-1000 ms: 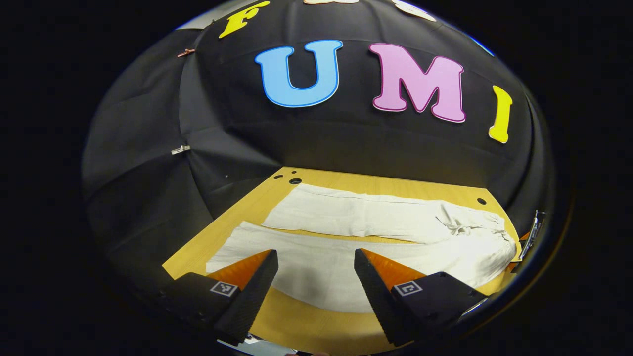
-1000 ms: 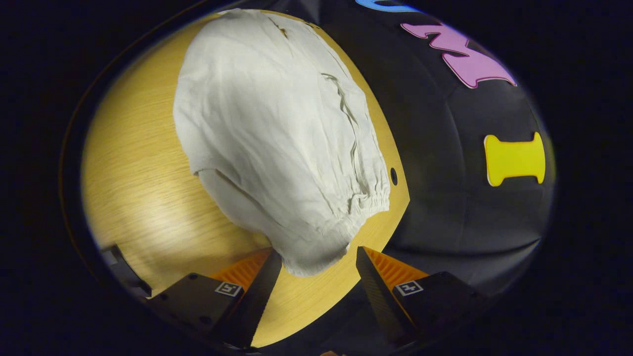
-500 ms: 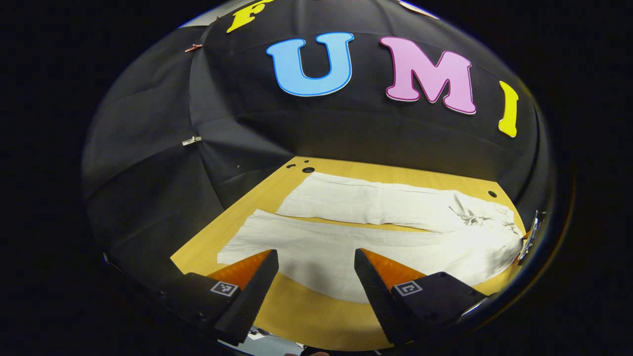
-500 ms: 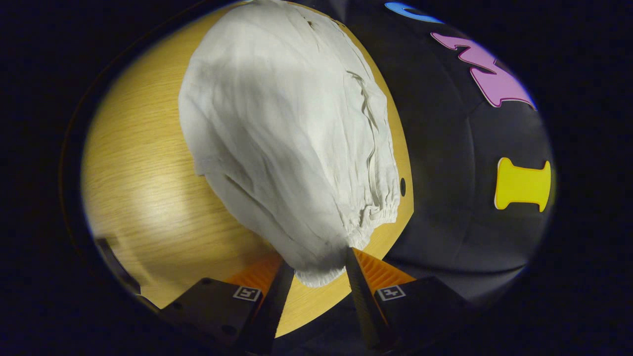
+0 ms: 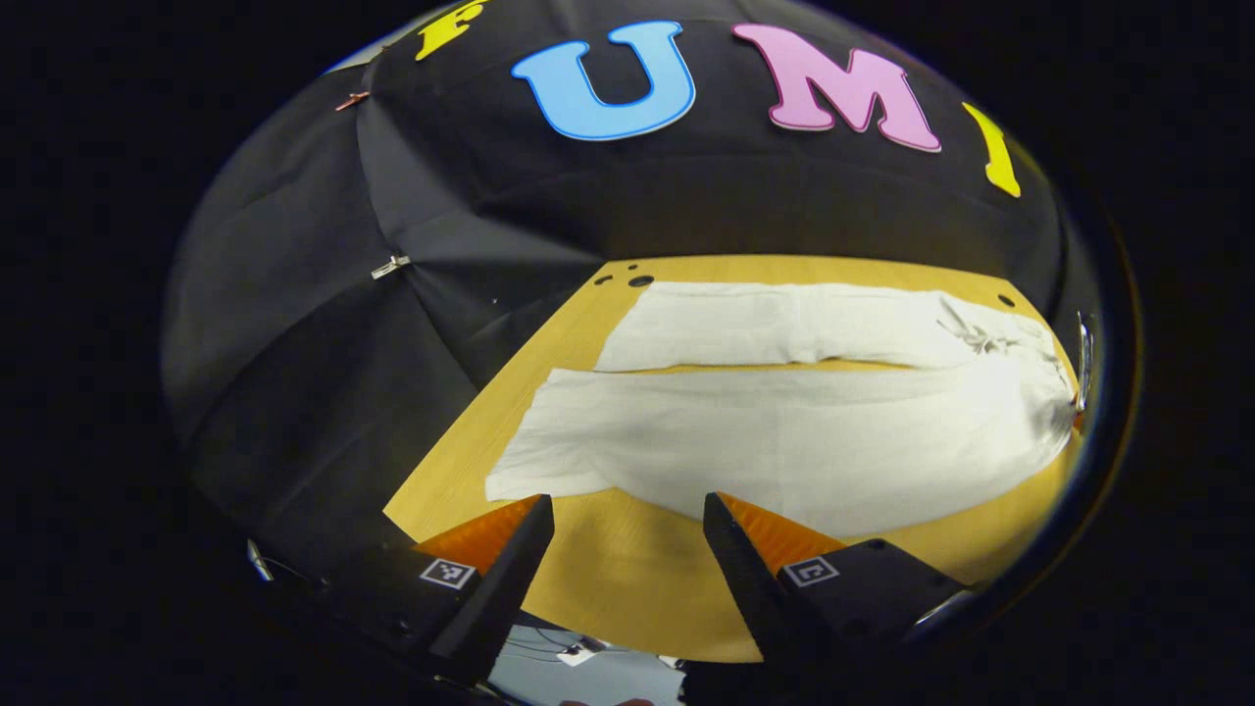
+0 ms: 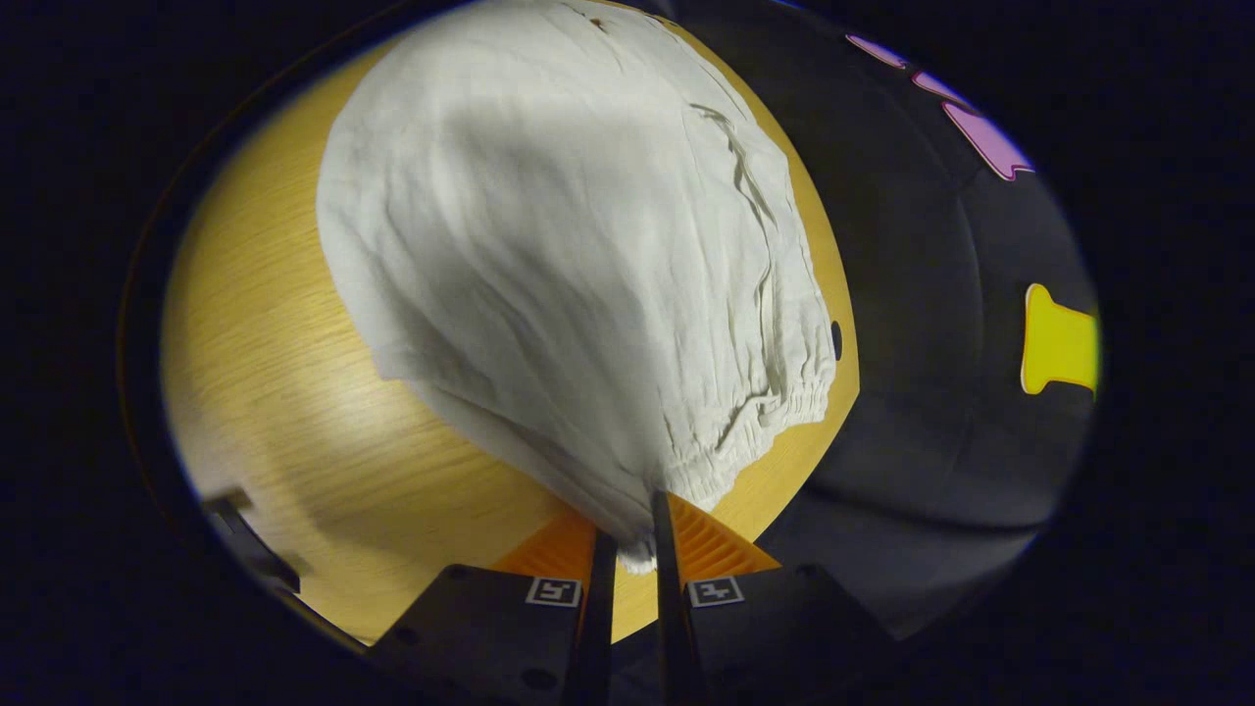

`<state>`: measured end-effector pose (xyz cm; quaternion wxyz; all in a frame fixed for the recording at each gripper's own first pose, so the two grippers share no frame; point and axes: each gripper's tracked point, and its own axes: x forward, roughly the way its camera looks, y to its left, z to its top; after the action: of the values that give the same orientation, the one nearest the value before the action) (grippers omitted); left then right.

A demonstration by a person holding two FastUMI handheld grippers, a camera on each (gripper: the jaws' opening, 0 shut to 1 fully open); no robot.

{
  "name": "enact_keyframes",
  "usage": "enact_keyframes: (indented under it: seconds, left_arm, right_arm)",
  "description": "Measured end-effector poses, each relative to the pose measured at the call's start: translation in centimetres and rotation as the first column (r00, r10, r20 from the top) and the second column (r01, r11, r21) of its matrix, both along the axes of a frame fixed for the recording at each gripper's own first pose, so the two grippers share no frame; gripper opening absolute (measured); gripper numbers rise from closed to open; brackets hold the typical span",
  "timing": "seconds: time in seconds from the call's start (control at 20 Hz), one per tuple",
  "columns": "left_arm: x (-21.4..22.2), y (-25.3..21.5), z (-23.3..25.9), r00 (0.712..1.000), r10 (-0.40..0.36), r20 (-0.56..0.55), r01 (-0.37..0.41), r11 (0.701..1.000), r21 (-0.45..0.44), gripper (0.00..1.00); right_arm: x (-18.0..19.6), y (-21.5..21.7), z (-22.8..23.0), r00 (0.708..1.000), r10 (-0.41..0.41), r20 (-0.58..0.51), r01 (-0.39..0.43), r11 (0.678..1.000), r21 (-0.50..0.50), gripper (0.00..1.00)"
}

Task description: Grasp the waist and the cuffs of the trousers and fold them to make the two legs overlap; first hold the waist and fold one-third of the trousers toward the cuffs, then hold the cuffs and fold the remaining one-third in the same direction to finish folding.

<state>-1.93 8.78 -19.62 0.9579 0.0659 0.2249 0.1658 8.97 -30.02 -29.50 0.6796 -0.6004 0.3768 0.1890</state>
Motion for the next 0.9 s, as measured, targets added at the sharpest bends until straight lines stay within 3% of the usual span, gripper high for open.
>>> enact_keyframes:
  seconds: [0.05,0.1,0.15,0.35,0.55,0.75,0.9]
  left_arm:
    - [0.1,0.7,-0.5,1.0,-0.019,-0.019,0.02,0.999,0.038,0.98]
    - [0.0,1.4,-0.8,0.998,-0.046,-0.037,0.049,0.995,0.084,0.98]
    - [0.1,2.4,-1.0,0.996,-0.068,-0.059,0.076,0.986,0.146,0.98]
    - [0.0,7.4,-3.9,0.968,-0.118,-0.221,0.19,0.921,0.34,0.97]
    - [0.8,11.3,-5.6,0.913,-0.144,-0.381,0.336,0.794,0.506,0.99]
    - [3.7,12.3,-7.3,0.844,-0.215,-0.491,0.496,0.659,0.565,0.96]
    - [5.8,13.1,-6.8,0.822,-0.217,-0.527,0.544,0.573,0.613,0.95]
  right_arm:
    - [-0.3,0.2,0.1,1.0,-0.002,-0.013,0.002,1.0,-0.004,0.19]
    - [0.0,0.0,0.1,1.0,0.014,-0.021,-0.014,1.0,0.003,0.19]
    - [-0.2,0.2,0.0,0.999,0.021,-0.037,-0.021,1.0,0.003,0.11]
    - [-0.3,0.4,0.2,0.994,0.068,-0.086,-0.068,0.998,0.003,0.08]
    - [-0.4,0.4,0.3,0.991,0.116,-0.074,-0.119,0.992,-0.044,0.08]
    - [-0.4,0.3,0.2,0.992,0.097,-0.086,-0.101,0.994,-0.038,0.08]
    - [-0.4,0.4,0.4,0.989,0.127,-0.075,-0.133,0.988,-0.076,0.08]
